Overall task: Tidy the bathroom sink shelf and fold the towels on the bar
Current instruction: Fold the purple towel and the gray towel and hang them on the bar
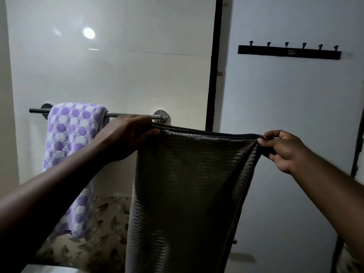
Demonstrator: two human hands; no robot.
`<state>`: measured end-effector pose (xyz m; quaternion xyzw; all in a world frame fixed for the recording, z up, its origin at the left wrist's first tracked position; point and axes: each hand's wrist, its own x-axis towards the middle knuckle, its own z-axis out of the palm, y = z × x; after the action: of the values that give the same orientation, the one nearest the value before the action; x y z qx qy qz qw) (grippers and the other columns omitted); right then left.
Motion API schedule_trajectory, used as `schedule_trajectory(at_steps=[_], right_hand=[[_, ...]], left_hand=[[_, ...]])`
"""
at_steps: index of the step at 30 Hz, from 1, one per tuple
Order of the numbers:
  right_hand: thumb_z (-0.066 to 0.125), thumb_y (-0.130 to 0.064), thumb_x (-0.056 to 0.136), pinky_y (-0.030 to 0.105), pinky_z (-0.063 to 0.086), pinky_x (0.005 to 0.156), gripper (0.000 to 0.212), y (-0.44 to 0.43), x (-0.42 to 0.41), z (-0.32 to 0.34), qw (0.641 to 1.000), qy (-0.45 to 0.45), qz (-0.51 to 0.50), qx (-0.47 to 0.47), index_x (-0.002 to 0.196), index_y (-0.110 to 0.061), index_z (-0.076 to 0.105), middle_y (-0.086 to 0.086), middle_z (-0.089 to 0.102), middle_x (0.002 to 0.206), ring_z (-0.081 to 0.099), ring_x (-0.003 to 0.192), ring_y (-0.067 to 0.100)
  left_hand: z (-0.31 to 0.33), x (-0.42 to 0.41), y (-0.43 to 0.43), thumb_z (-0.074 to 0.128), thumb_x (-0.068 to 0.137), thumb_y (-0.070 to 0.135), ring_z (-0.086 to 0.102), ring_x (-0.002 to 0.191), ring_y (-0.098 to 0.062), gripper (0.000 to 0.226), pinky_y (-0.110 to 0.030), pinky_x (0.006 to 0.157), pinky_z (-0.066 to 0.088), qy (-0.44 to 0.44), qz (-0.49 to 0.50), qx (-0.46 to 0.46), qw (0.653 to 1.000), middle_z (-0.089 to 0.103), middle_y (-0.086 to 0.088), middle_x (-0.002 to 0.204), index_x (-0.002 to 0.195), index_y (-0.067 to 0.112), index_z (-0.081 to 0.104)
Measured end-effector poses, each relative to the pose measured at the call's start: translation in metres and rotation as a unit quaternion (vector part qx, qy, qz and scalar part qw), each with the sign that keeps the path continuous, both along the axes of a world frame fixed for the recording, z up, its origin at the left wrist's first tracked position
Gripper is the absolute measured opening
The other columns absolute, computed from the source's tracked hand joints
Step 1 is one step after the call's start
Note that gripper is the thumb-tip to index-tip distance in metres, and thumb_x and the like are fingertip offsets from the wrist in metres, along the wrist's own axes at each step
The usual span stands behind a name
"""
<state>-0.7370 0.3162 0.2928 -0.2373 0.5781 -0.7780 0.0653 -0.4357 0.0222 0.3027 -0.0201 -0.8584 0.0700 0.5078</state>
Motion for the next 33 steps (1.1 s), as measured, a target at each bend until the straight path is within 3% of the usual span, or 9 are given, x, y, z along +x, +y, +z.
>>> schedule_trajectory(at_steps=[6,9,11,13,15,19,22,26,33], right_hand=[[0.064,0.002,0.084,0.026,0.062,0.068,0.025,0.025,0.007,0.01,0.978,0.07,0.167,-0.104,0.09,-0.022,0.067,-0.001,0.076,0.089,0.075,0.078,0.011],[0.061,-0.001,0.082,0.024,0.062,0.068,0.026,0.03,0.007,0.01,0.962,0.064,0.233,-0.129,0.089,-0.023,0.072,0.0,0.076,0.091,0.075,0.077,0.01],[0.063,0.008,0.084,0.027,0.061,0.066,0.027,0.007,0.004,-0.003,0.988,0.046,0.146,-0.027,0.091,-0.018,0.065,0.005,0.07,0.09,0.073,0.071,0.013],[0.07,0.014,0.082,0.034,0.059,0.07,0.028,-0.022,0.011,-0.017,0.995,0.033,-0.017,0.095,0.094,-0.01,0.064,0.012,0.067,0.092,0.068,0.078,0.022],[0.078,0.01,0.077,0.04,0.059,0.079,0.027,-0.047,0.021,-0.024,0.985,0.058,-0.115,0.114,0.093,-0.008,0.066,0.013,0.07,0.092,0.067,0.084,0.027],[0.084,-0.002,0.073,0.03,0.055,0.074,0.028,-0.074,0.057,-0.021,0.974,0.148,-0.145,0.095,0.077,-0.02,0.063,-0.002,0.07,0.081,0.07,0.082,0.02],[0.083,-0.004,0.073,0.037,0.059,0.081,0.027,-0.09,0.086,-0.022,0.967,0.199,-0.127,0.09,0.079,-0.019,0.062,0.0,0.073,0.083,0.073,0.083,0.021],[0.085,-0.015,0.074,0.041,0.062,0.082,0.025,-0.098,0.11,-0.023,0.962,0.238,-0.1,0.09,0.086,-0.019,0.064,-0.004,0.075,0.083,0.074,0.081,0.016],[0.085,-0.019,0.077,0.042,0.063,0.082,0.026,-0.08,0.111,-0.026,0.952,0.281,-0.068,0.102,0.091,-0.025,0.064,-0.008,0.074,0.085,0.071,0.081,0.008]], left_hand=[[0.017,0.003,0.004,0.075,0.084,0.053,0.041,0.056,-0.001,0.039,-0.021,0.047,0.035,0.089,-0.141,0.189,0.968,0.051,0.009,0.061,0.076,0.019,0.058],[0.024,0.006,-0.003,0.076,0.092,0.026,0.046,0.052,-0.008,0.033,-0.017,0.047,0.034,0.007,-0.357,0.351,0.865,0.051,0.003,0.059,0.071,0.014,0.052],[0.019,-0.008,-0.001,0.072,0.093,0.016,0.042,0.046,-0.006,0.033,-0.014,0.041,0.032,-0.071,-0.334,0.453,0.823,0.048,0.005,0.054,0.07,0.015,0.047],[0.006,-0.029,0.004,0.077,0.089,0.023,0.042,0.047,-0.006,0.03,-0.015,0.038,0.033,-0.089,-0.095,0.489,0.862,0.049,0.005,0.055,0.072,0.014,0.054],[-0.008,-0.047,0.012,0.077,0.089,0.03,0.045,0.046,-0.01,0.03,-0.016,0.038,0.036,-0.076,0.009,0.522,0.85,0.051,-0.001,0.059,0.073,0.013,0.059],[-0.025,-0.074,0.039,0.075,0.092,0.027,0.048,0.038,-0.011,0.033,-0.02,0.038,0.041,-0.056,-0.108,0.573,0.81,0.052,0.0,0.052,0.073,0.012,0.053],[-0.026,-0.086,0.068,0.073,0.094,0.024,0.059,0.044,-0.015,0.028,-0.03,0.045,0.056,-0.063,-0.13,0.552,0.821,0.06,-0.003,0.056,0.076,0.008,0.059],[-0.022,-0.093,0.092,0.071,0.095,0.03,0.075,0.075,-0.04,0.037,-0.058,0.073,0.063,-0.103,-0.11,0.528,0.836,0.074,-0.026,0.083,0.092,-0.006,0.067],[-0.019,-0.096,0.102,0.067,0.098,0.025,0.074,0.087,-0.046,0.031,-0.063,0.082,0.06,-0.104,-0.094,0.519,0.843,0.074,-0.03,0.091,0.09,-0.005,0.068]])
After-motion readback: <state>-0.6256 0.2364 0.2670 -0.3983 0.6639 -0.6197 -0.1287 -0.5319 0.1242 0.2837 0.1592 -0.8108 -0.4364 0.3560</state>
